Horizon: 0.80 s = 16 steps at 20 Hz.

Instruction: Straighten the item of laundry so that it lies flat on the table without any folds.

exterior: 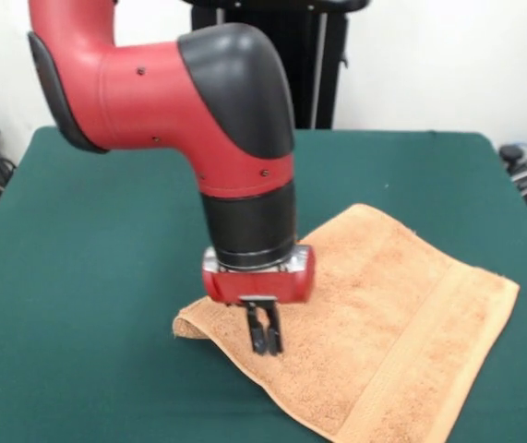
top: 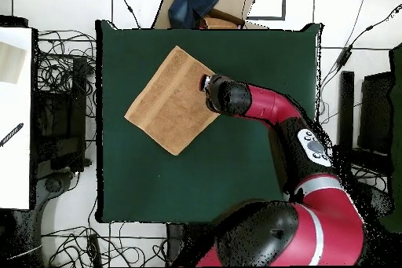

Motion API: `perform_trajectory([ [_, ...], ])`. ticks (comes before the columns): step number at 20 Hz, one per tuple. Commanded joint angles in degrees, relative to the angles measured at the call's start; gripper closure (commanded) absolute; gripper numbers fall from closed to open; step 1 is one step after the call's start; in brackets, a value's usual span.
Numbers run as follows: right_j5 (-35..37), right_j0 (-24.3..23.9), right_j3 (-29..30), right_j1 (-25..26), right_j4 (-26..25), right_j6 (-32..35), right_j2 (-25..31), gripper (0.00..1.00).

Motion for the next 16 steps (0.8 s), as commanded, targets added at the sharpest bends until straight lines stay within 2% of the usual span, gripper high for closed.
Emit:
perform_trajectory([
  [1,-0.7,-1.0,6.5,0.4,-5.0,-3.5,5.0,1.00],
  [16,-2.9,0.2,3.6,3.5,-7.4,-1.4,5.6,1.00],
])
